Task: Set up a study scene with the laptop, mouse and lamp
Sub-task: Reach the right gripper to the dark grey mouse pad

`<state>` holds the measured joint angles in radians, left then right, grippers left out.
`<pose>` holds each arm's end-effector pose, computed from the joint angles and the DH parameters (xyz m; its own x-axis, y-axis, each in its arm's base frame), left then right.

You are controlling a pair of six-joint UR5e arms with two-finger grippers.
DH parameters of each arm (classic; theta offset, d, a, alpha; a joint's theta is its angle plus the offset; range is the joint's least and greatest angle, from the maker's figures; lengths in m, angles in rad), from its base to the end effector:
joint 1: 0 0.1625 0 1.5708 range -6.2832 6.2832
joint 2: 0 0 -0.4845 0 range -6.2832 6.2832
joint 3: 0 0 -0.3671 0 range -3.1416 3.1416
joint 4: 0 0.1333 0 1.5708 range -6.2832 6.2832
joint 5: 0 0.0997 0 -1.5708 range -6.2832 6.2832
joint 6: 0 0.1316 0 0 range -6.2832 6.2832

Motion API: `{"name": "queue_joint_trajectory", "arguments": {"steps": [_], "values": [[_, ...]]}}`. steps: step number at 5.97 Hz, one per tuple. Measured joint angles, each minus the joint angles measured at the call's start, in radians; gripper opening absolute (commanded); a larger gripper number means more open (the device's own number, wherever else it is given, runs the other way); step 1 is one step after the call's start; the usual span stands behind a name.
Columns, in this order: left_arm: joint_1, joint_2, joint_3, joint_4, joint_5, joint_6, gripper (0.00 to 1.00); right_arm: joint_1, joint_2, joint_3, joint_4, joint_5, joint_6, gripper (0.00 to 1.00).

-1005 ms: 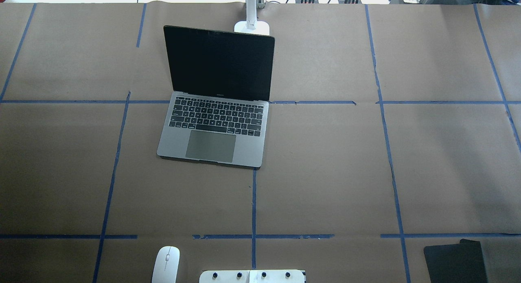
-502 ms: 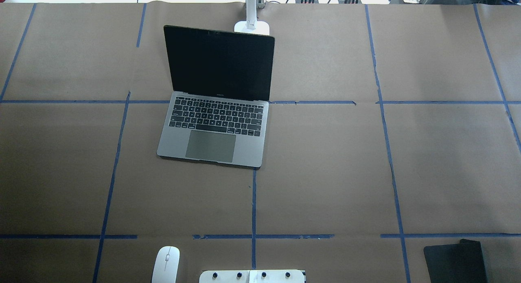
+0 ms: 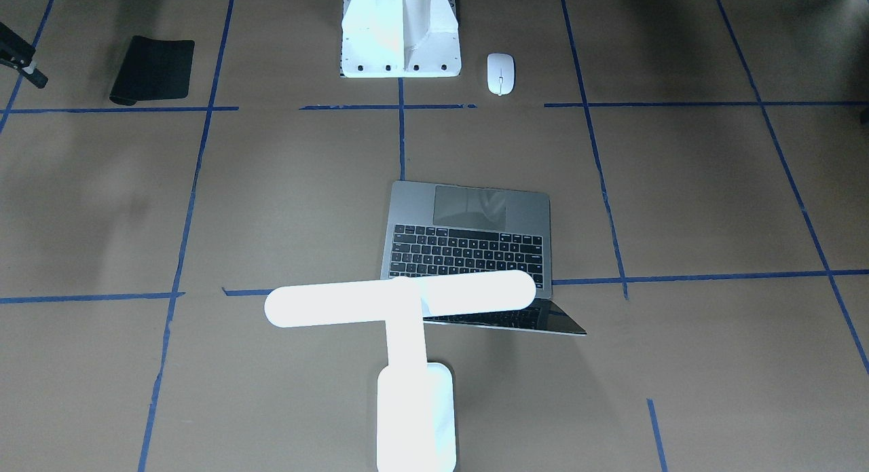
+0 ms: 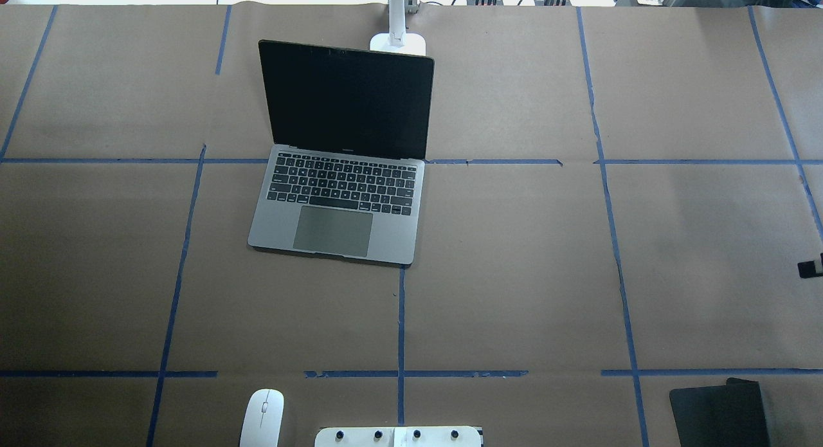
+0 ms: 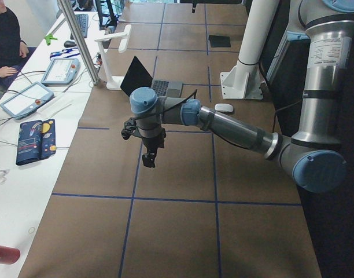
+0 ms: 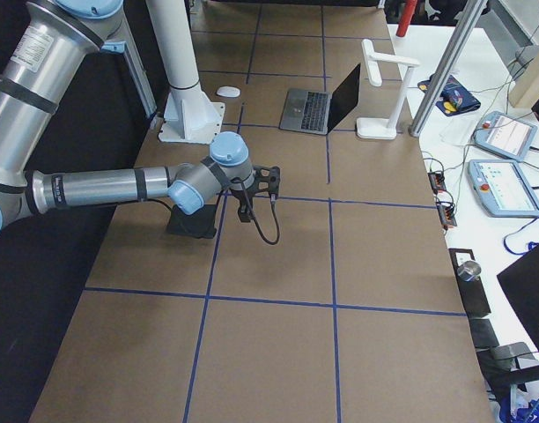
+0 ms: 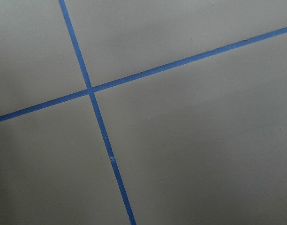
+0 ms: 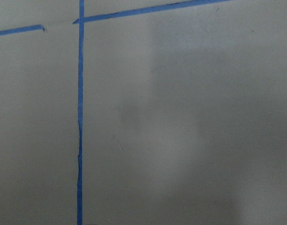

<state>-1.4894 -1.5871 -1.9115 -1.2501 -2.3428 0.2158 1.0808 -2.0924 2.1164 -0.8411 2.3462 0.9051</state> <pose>-0.0044 -0.4568 0.6093 0.6782 0.2948 -0.6732 -0.2319 0.9550 0.1847 -0.0872 -0.2511 0.5741 0.5198 0.0374 0.8535 -0.1063 0.9941 0.0212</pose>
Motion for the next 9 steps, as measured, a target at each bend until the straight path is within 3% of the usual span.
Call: {"name": "queue_joint_trajectory", "arguments": {"steps": [2,5,7,9], "values": [[0.0,0.007,-0.004,-0.001,-0.001,-0.001,1.0,-0.174,-0.039,-0.048,0.2,-0.102,0.186,1.0],[0.0,0.01,-0.006,-0.002,-0.002,-0.005,1.0,-0.469,-0.09,-0.158,0.463,-0.359,0.392,1.0],[-0.001,0.009,-0.007,-0.002,-0.003,-0.007,1.0,-0.555,-0.133,-0.294,0.699,-0.409,0.417,1.0],[-0.001,0.01,-0.01,-0.002,-0.003,-0.008,1.0,-0.602,-0.148,-0.335,0.775,-0.408,0.435,0.99]]}}
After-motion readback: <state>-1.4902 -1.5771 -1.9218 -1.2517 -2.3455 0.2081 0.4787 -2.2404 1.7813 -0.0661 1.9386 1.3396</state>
